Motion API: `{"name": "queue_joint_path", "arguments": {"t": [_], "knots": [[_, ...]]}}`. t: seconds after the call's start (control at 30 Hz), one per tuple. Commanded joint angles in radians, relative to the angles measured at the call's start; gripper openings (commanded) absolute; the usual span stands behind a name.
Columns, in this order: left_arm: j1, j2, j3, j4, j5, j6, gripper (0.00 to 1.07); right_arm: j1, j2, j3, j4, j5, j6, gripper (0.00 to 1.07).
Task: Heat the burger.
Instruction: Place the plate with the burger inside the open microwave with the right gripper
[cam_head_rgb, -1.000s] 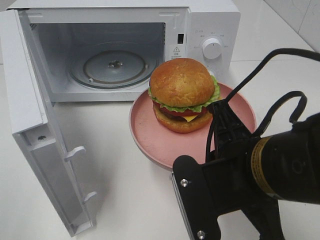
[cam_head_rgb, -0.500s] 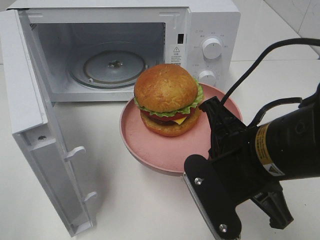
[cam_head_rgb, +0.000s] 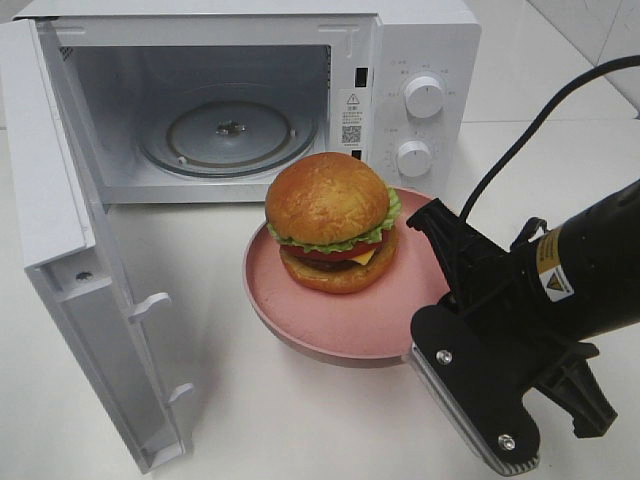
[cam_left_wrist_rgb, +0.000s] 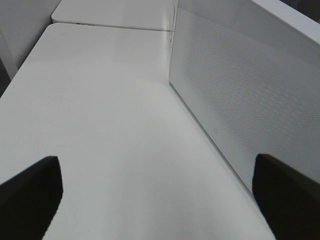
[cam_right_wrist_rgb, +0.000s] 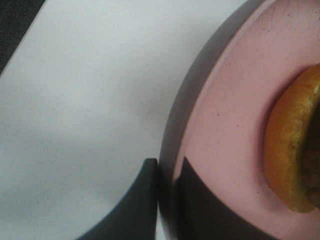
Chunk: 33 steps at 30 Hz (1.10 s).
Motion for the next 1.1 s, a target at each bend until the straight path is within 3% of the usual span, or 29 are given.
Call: {"name": "queue_joint_path", "arguments": {"t": [0.03, 0.23, 0.6, 1.1], "knots": [[0.002, 0.000, 0.002, -0.009, -0.007, -0.001, 0.98, -0.049, -0.012, -0.007, 0.109, -0.075, -0.166, 0.00], [0.002, 0.000, 0.002, -0.009, -0.007, -0.001, 0.98, -0.086, -0.012, -0.007, 0.202, -0.114, -0.265, 0.00], [0.002, 0.000, 0.002, -0.009, -0.007, -0.001, 0.98, -0.086, 0.004, -0.033, 0.157, -0.109, -0.244, 0.00], [0.002, 0.000, 0.002, -0.009, -0.007, -0.001, 0.98, -0.035, 0.123, -0.157, 0.146, -0.157, -0.231, 0.00]]}}
